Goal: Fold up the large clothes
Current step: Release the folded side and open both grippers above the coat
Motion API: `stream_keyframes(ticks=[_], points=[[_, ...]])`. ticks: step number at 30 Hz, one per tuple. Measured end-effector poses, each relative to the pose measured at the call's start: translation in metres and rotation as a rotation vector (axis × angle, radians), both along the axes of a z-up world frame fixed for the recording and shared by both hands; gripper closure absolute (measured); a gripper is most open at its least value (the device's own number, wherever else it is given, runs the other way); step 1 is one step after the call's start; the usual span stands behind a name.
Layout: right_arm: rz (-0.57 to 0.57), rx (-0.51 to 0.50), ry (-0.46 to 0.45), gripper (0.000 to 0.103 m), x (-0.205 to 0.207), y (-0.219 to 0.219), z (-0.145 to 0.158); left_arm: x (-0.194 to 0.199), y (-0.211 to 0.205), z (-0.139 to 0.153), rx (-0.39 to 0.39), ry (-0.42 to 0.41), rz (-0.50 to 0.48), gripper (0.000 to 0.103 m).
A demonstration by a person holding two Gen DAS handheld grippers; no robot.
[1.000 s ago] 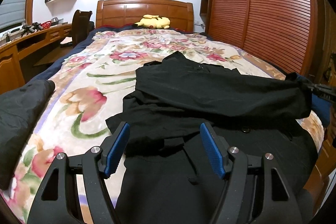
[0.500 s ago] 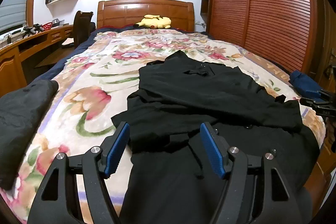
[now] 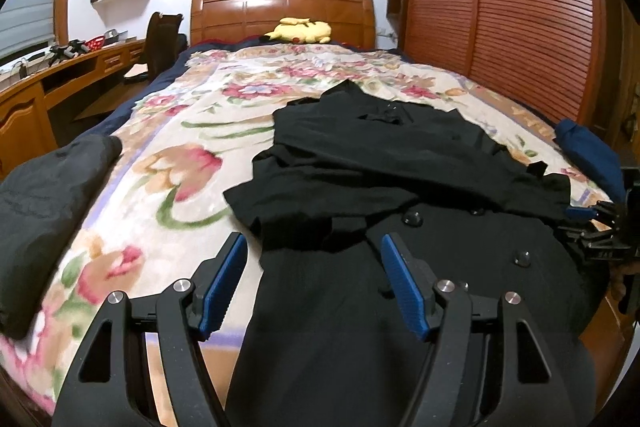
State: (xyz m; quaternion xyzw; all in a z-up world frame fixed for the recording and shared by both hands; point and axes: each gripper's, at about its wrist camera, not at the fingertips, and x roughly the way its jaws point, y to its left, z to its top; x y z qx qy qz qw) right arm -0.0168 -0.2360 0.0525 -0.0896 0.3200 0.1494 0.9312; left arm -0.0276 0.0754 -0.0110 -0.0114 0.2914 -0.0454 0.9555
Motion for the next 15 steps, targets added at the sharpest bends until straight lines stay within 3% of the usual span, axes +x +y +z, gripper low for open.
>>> stream_keyframes(ticks=[3,15], points=[[-0.006,-0.003,0.006,0.034,0.000,-0.001,-0.007,-0.007,0.001,0.000,0.002,0.006,-0.001,0.033],[0.007,-0.017,-0.063,0.034,-0.052,-0.026,0.019,-0.036,0.007,0.000,0.020,0.056,-0.036,0.033]])
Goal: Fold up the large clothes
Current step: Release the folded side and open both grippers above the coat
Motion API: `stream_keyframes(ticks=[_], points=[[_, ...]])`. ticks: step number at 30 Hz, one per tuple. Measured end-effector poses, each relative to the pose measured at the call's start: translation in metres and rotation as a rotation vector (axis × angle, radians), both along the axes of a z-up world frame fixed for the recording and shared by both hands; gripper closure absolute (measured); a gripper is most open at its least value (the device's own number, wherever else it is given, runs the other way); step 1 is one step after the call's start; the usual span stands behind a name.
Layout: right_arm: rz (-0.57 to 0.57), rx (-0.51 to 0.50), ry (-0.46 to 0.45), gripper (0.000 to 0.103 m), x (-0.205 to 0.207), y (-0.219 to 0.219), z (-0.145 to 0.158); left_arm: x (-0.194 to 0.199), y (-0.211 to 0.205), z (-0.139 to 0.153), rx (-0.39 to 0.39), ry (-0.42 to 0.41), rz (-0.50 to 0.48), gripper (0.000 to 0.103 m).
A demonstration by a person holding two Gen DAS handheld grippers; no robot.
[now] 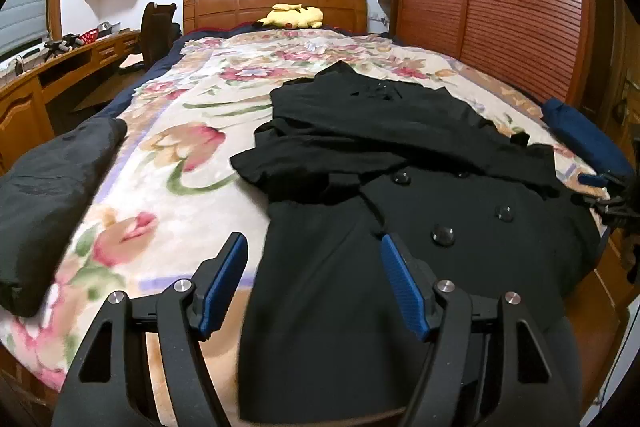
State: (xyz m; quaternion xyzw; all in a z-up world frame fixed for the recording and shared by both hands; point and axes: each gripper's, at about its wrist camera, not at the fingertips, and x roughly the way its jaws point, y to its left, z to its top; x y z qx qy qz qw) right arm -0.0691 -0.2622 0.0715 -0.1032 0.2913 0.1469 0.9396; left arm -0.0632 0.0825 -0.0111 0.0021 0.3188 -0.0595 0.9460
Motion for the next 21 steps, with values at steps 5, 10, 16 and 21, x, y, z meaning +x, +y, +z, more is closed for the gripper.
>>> stream_keyframes(ticks=[5,10,16,21], points=[[-0.009,0.002,0.001,0.034,-0.013,-0.015,-0.004,-0.010,0.012,-0.004,0.010,0.017,0.010,0.033],[-0.025,0.027,0.026,0.034,-0.016,-0.032,-0.012,-0.016,0.018,-0.019,-0.010,0.048,0.008,0.039],[-0.043,0.037,0.051,0.034,-0.023,-0.047,-0.016,-0.018,0.020,-0.041,-0.028,0.093,0.019,0.041],[-0.047,0.048,0.078,0.034,-0.027,-0.055,-0.022,-0.023,0.021,-0.049,-0.032,0.096,0.015,0.046]])
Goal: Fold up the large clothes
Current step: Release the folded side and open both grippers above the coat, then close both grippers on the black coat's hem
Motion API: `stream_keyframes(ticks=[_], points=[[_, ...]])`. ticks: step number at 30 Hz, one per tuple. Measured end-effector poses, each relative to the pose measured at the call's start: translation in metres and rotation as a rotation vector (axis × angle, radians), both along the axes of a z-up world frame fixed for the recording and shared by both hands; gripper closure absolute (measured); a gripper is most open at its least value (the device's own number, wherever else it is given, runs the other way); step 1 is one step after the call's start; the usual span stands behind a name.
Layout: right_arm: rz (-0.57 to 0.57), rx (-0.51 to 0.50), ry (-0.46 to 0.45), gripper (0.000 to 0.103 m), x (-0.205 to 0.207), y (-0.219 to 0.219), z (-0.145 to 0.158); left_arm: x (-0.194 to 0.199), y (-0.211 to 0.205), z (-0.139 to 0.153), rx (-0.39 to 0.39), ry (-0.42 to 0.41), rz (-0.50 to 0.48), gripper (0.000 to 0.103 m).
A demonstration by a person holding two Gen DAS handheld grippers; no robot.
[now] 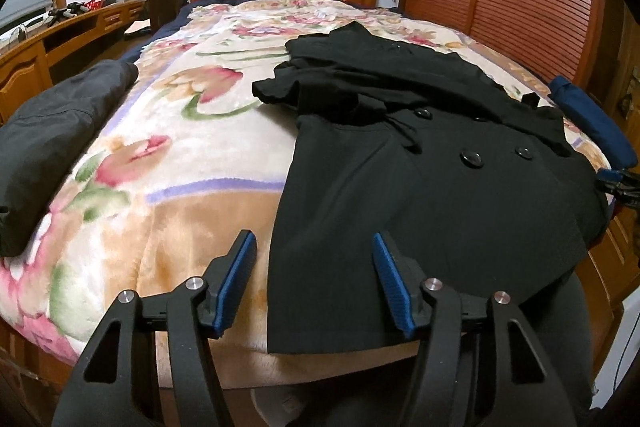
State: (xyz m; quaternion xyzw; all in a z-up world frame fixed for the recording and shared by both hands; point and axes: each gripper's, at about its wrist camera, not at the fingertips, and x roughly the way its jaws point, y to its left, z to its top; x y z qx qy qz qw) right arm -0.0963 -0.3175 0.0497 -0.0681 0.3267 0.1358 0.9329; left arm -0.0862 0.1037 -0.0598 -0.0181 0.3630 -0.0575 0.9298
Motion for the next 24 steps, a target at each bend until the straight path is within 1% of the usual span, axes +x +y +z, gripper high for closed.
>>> stream_keyframes(ticks=[1,4,7,14,16,17,18,19,21,22,23,24], points=[[0.000,0.003,0.005,0.034,-0.001,-0.001,-0.002,-0.001,0.000,0.000,-0.002,-0.001,-0.002,0.051],[0.004,0.003,0.022,0.034,-0.004,-0.003,-0.008,-0.006,-0.001,-0.001,0.002,-0.005,-0.009,0.057],[0.003,0.010,0.029,0.034,-0.004,-0.006,-0.013,-0.010,-0.001,-0.003,-0.006,-0.011,-0.006,0.058],[0.018,0.019,0.032,0.034,-0.003,-0.002,-0.012,-0.013,-0.002,-0.005,-0.017,-0.016,0.000,0.058],[0.038,0.019,0.033,0.044,-0.005,0.002,-0.013,-0.015,-0.001,-0.007,-0.021,-0.015,0.006,0.057],[0.050,0.020,0.033,0.046,-0.006,0.004,-0.014,-0.016,0.000,-0.007,-0.024,-0.016,0.008,0.057],[0.059,0.017,0.032,0.052,-0.007,0.005,-0.015,-0.017,-0.001,-0.007,-0.025,-0.016,0.011,0.057],[0.069,0.016,0.032,0.062,-0.007,0.007,-0.015,-0.018,-0.002,-0.008,-0.022,-0.016,0.011,0.057],[0.099,0.025,0.036,0.073,-0.008,0.010,-0.016,-0.019,-0.005,-0.007,-0.011,-0.016,0.006,0.058],[0.107,0.024,0.032,0.078,-0.008,0.012,-0.016,-0.019,-0.006,-0.007,-0.012,-0.014,0.002,0.065],[0.110,0.023,0.029,0.079,-0.008,0.013,-0.016,-0.019,-0.006,-0.006,-0.015,-0.012,-0.004,0.070],[0.110,0.020,0.023,0.082,-0.009,0.014,-0.015,-0.020,-0.006,-0.004,-0.022,-0.012,-0.014,0.081]])
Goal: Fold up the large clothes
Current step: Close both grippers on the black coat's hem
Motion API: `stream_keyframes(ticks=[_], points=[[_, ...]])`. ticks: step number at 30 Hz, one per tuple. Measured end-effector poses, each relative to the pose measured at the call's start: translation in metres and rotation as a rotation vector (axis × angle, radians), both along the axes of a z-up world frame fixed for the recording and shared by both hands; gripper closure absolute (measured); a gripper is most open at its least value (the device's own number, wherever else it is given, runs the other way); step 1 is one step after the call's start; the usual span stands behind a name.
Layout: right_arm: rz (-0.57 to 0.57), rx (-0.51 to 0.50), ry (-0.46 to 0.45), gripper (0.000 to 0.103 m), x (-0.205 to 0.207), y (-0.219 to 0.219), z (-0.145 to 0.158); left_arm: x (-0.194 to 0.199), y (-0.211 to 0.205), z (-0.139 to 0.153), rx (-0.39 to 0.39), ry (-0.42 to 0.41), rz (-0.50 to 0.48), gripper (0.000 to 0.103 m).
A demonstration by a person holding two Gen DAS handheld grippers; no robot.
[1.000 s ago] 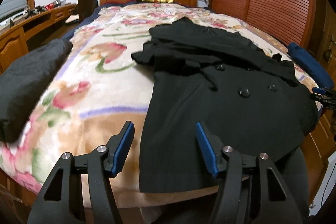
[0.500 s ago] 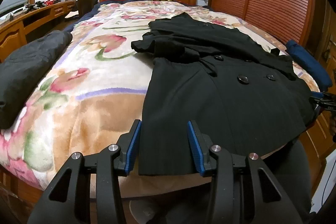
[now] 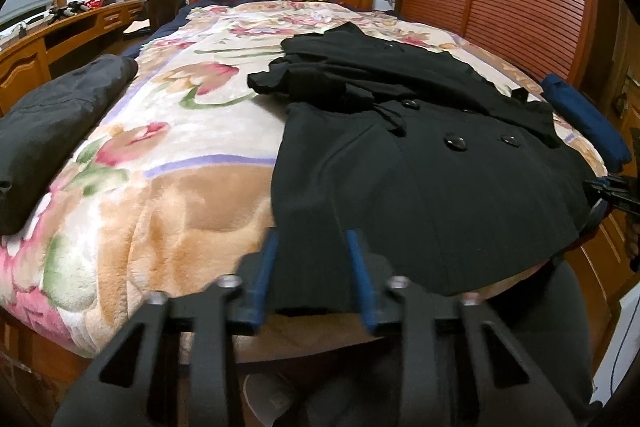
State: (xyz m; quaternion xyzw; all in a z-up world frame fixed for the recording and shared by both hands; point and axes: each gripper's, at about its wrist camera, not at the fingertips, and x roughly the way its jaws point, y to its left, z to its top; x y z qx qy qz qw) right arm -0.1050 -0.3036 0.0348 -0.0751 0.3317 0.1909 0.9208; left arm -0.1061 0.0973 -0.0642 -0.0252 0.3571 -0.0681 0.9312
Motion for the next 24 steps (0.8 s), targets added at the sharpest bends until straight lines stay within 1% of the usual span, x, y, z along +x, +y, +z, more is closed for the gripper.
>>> stream_keyframes(ticks=[1,4,6,10,16,19,21,24], points=[[-0.001,-0.003,-0.007,0.084,0.000,0.001,0.000,-0.001,-0.001,0.002,-0.007,-0.001,-0.009,0.087],[-0.002,-0.004,-0.030,0.088,-0.002,0.003,0.003,-0.005,-0.006,0.011,0.013,-0.021,-0.027,0.095],[-0.010,0.002,-0.054,0.090,-0.004,0.003,0.006,-0.008,-0.010,0.018,0.027,-0.042,-0.028,0.096],[-0.021,0.039,-0.104,0.090,-0.011,-0.003,0.017,-0.010,-0.011,0.028,0.022,-0.066,-0.030,0.096],[-0.025,0.045,-0.131,0.090,-0.018,-0.005,0.020,-0.005,-0.007,0.021,0.005,-0.042,-0.025,0.096],[-0.024,0.054,-0.143,0.091,-0.021,-0.005,0.021,-0.008,-0.009,0.023,0.009,-0.054,-0.035,0.097],[-0.022,0.067,-0.155,0.091,-0.022,-0.005,0.024,-0.014,-0.014,0.034,0.021,-0.092,-0.036,0.098],[-0.025,0.077,-0.196,0.092,-0.026,-0.005,0.034,-0.022,-0.015,0.057,0.001,-0.161,-0.037,0.098]])
